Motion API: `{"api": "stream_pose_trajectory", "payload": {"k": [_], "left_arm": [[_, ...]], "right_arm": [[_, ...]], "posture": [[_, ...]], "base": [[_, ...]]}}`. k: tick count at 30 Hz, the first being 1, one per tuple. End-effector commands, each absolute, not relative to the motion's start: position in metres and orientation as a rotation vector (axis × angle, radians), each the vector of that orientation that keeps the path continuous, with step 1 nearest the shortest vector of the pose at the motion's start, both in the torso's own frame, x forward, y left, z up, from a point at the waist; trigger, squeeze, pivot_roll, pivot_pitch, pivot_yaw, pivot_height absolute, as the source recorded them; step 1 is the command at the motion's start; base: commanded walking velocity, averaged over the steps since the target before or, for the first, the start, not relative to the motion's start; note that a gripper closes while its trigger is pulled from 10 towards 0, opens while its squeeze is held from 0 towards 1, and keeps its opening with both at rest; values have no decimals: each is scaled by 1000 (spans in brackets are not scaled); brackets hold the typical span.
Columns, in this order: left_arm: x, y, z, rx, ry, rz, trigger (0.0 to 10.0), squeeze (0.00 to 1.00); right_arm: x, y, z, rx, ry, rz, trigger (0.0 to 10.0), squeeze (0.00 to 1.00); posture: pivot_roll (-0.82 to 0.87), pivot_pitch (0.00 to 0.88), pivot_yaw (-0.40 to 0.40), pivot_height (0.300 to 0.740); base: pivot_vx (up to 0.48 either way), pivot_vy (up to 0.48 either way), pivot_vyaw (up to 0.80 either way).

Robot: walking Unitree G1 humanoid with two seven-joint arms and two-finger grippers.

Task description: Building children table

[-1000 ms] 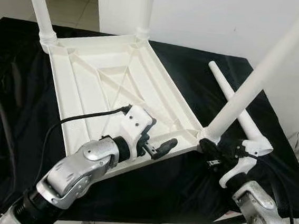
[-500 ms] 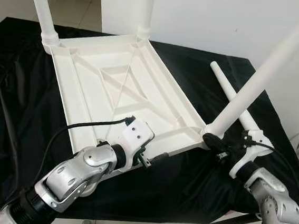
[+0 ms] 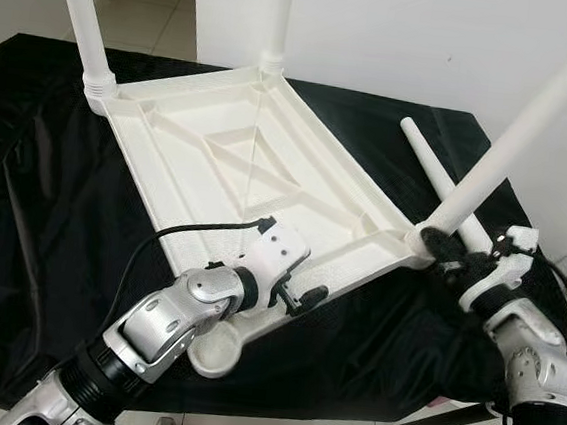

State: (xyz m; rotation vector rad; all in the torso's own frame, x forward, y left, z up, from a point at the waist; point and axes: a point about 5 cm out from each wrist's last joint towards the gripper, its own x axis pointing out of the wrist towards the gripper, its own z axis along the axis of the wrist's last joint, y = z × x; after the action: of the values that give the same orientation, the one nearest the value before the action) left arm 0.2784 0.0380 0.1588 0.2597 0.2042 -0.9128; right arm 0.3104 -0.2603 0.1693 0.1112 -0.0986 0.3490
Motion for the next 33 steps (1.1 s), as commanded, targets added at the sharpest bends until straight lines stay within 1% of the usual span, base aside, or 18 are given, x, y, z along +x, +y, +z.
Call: {"api": "stream_pose_trajectory", "payload": {"k": [1,7,9,10,13,15,16,19,20,22,23,24,31,32,33], "left_arm": [[281,38,157,271,224,-887,10000,0],[290,34,157,264,247,-833,10000,0],[299,34,154,262,281,-774,10000,0],[299,34,154,262,281,-774,10000,0],[305,34,146,264,335,-726,10000,0],[307,35,145,265,345,-715,10000,0],[308,34,143,267,355,-705,9490,0],[310,35,140,269,373,-691,9373,0],[311,34,139,269,387,-677,4039,0],[311,34,139,269,387,-677,4039,0],[313,34,137,277,392,-663,0,0],[314,32,137,285,395,-658,0,0],[315,28,137,320,382,-655,0,0],[316,23,142,357,356,-658,0,0],[316,23,142,357,356,-658,0,0]], "right_arm": [[310,-269,174,105,-124,315,10000,0],[309,-257,179,123,-147,361,10000,0],[306,-243,183,131,-171,411,10000,0],[306,-243,183,131,-171,411,10000,0],[298,-225,189,153,-202,470,10000,0],[296,-222,190,157,-207,480,10000,0],[294,-218,192,162,-216,489,10000,0],[291,-213,195,166,-228,502,10000,0],[288,-207,199,179,-243,510,10000,0],[288,-207,199,179,-243,510,10000,0],[285,-202,203,189,-261,518,10000,0],[280,-195,209,205,-281,528,10000,0],[272,-185,217,238,-308,536,10000,0],[267,-180,219,253,-320,533,10000,0],[267,-180,219,253,-320,533,10000,0]], "posture": [[48,126,-37,740],[46,125,-33,740],[45,124,-30,740],[45,124,-30,740],[45,124,-30,740],[45,124,-30,740],[45,124,-30,740],[39,127,-26,740],[39,127,-26,740],[39,127,-26,740],[35,128,-23,740],[32,128,-21,740],[29,130,-23,740],[29,131,-26,740],[29,131,-26,740]], "base": [[0,0,0],[0,0,0],[0,0,0],[0,0,0],[0,0,0],[0,0,0],[0,0,0],[0,0,0],[0,0,0],[0,0,0],[0,0,0],[0,0,0],[0,0,0],[0,0,0],[0,0,0]]}}
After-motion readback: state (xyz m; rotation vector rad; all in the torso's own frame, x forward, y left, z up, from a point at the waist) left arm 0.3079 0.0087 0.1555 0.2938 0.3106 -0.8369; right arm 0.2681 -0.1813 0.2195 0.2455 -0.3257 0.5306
